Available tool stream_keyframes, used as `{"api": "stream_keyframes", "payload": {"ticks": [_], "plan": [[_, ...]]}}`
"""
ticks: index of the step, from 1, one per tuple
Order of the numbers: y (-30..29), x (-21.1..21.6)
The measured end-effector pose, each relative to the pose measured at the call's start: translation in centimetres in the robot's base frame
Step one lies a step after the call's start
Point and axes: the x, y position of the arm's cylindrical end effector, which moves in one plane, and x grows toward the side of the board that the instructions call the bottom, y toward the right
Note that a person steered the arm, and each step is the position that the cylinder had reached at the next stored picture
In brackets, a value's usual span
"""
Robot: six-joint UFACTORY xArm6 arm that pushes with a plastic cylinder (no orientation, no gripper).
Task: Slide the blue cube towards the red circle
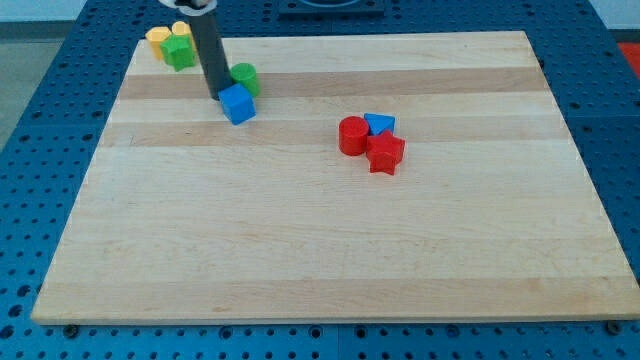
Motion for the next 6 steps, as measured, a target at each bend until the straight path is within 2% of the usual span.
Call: {"api": "stream_keyframes", "payload": {"ticks": [1, 2, 3, 4, 6], "plan": [[-0.9, 0.1], [-6.2, 0.2], [-6.2, 2.2], [-0.8, 2.4], [13.9, 2.4]]}}
